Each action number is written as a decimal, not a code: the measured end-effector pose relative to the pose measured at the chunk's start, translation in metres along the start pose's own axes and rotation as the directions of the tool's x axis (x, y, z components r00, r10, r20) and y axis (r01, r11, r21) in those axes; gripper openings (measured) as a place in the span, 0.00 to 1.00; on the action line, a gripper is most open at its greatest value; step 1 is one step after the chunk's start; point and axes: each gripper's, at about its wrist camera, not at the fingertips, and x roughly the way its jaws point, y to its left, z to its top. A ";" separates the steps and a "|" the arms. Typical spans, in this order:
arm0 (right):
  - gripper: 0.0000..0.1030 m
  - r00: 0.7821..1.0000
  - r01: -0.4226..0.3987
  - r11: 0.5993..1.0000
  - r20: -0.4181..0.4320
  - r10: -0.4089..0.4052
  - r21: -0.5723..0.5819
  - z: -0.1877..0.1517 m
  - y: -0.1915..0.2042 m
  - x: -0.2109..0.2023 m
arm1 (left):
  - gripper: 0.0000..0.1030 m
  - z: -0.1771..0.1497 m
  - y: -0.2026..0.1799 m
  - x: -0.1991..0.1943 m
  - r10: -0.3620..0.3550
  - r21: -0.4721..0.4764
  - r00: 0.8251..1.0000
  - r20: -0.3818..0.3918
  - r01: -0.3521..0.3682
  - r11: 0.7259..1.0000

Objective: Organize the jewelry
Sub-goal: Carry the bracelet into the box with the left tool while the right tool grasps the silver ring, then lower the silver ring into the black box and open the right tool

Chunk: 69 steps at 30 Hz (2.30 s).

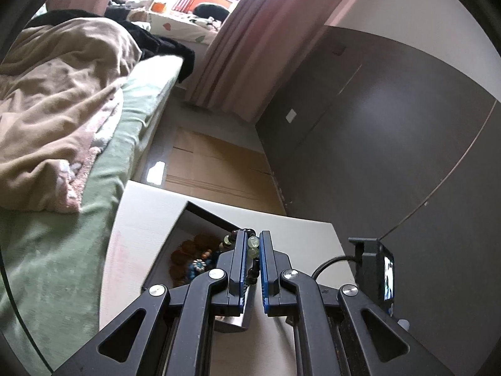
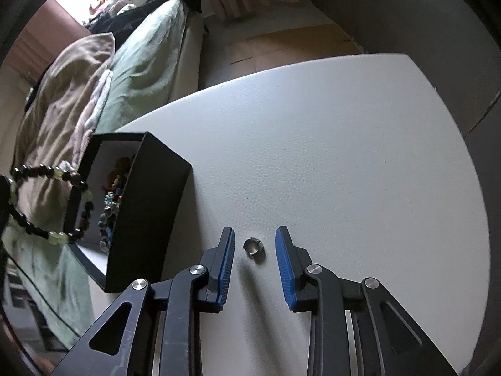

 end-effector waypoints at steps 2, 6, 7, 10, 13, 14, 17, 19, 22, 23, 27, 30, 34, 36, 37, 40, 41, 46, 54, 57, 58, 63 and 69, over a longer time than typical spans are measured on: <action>0.28 0.999 0.043 0.999 0.006 -0.042 -0.034 -0.001 0.008 0.001 | 0.07 0.001 0.004 -0.001 0.009 -0.007 1.000 0.001 -0.009 1.000; 0.28 0.990 0.139 0.983 0.024 -0.137 -0.120 -0.006 0.025 0.004 | 0.07 0.001 0.010 0.000 0.032 -0.025 0.999 -0.003 -0.032 0.999; 0.27 0.987 0.160 0.977 0.028 -0.157 -0.139 -0.007 0.028 0.004 | 0.07 0.001 0.011 0.000 0.040 -0.028 0.999 -0.005 -0.040 0.999; 0.14 0.984 0.179 0.969 0.038 -0.175 -0.171 -0.010 0.032 0.003 | 0.07 0.001 0.013 0.001 0.068 -0.035 0.998 -0.005 -0.068 0.997; 0.14 0.988 0.156 0.976 0.031 -0.153 -0.154 -0.008 0.028 0.001 | 0.08 0.001 0.018 0.001 0.102 -0.060 0.995 -0.009 -0.103 0.993; 0.14 0.991 0.136 0.981 0.024 -0.134 -0.137 -0.008 0.024 0.000 | 0.08 0.002 0.021 0.003 0.109 -0.067 0.994 -0.022 -0.110 0.992; 0.14 0.998 0.065 0.994 0.020 -0.064 -0.087 -0.008 0.015 -0.008 | 0.08 0.001 0.026 0.006 0.116 -0.090 0.992 -0.052 -0.121 0.989; 0.14 0.999 0.041 0.997 0.038 -0.039 -0.067 -0.008 0.013 -0.015 | 0.08 0.000 0.029 0.004 0.123 -0.095 0.991 -0.058 -0.128 0.987; 0.14 0.997 -0.032 0.999 0.072 0.035 -0.037 -0.008 0.011 -0.027 | 0.09 -0.001 0.030 0.002 0.128 -0.094 0.990 -0.066 -0.134 0.987; 0.14 0.995 -0.057 0.998 0.086 0.060 -0.030 -0.009 0.010 -0.032 | 0.10 -0.002 0.030 0.002 0.128 -0.095 0.989 -0.068 -0.134 0.986; 0.14 0.978 -0.156 0.988 0.135 0.157 -0.018 -0.009 0.009 -0.047 | 0.31 -0.004 0.031 -0.001 0.134 -0.095 0.988 -0.074 -0.141 0.985; 0.14 0.961 -0.223 0.975 0.163 0.224 -0.022 -0.010 0.014 -0.055 | 0.60 -0.004 0.032 -0.012 0.140 -0.100 0.990 -0.027 -0.142 0.985; 0.14 0.935 -0.302 0.953 0.187 0.303 -0.031 -0.008 0.025 -0.059 | 0.71 -0.001 0.034 -0.020 0.165 -0.087 0.986 0.002 -0.164 0.983; 0.14 0.920 -0.339 0.940 0.195 0.340 -0.037 -0.006 0.031 -0.061 | 0.73 0.001 0.038 -0.020 0.177 -0.094 0.984 0.002 -0.176 0.980; 0.14 0.916 -0.350 0.936 0.196 0.351 -0.041 -0.005 0.034 -0.060 | 0.75 0.001 0.040 -0.020 0.183 -0.100 0.983 -0.002 -0.183 0.978; 0.14 0.899 -0.392 0.919 0.192 0.394 -0.052 -0.006 0.042 -0.059 | 0.79 0.003 0.046 -0.021 0.206 -0.108 0.978 -0.002 -0.205 0.973; 0.14 0.891 -0.411 0.910 0.188 0.414 -0.056 -0.006 0.046 -0.058 | 0.81 0.003 0.047 -0.022 0.208 -0.109 0.978 0.000 -0.207 0.972; 0.14 0.848 -0.492 0.868 0.190 0.495 -0.065 -0.002 0.062 -0.055 | 0.84 0.005 0.054 -0.026 0.220 -0.132 0.975 0.012 -0.217 0.967; 0.48 0.807 -0.572 0.817 0.129 0.576 -0.067 0.004 0.086 -0.036 | 0.86 0.004 0.059 -0.029 0.218 -0.155 0.976 0.018 -0.212 0.965; 0.60 0.813 -0.566 0.824 0.151 0.563 -0.024 0.004 0.078 -0.034 | 0.86 0.004 0.059 -0.031 0.220 -0.148 0.975 0.017 -0.215 0.965; 0.61 0.812 -0.567 0.824 0.158 0.562 -0.020 0.004 0.074 -0.036 | 0.86 0.003 0.059 -0.031 0.221 -0.146 0.975 0.016 -0.216 0.965; 0.61 0.849 -0.508 0.861 0.177 0.499 0.011 0.002 0.054 -0.043 | 0.86 0.001 0.054 -0.034 0.211 -0.136 0.977 0.019 -0.207 0.969; 0.61 0.882 -0.441 0.897 0.196 0.429 0.023 -0.004 0.035 -0.056 | 0.86 -0.003 0.046 -0.038 0.215 -0.109 0.976 0.025 -0.211 0.971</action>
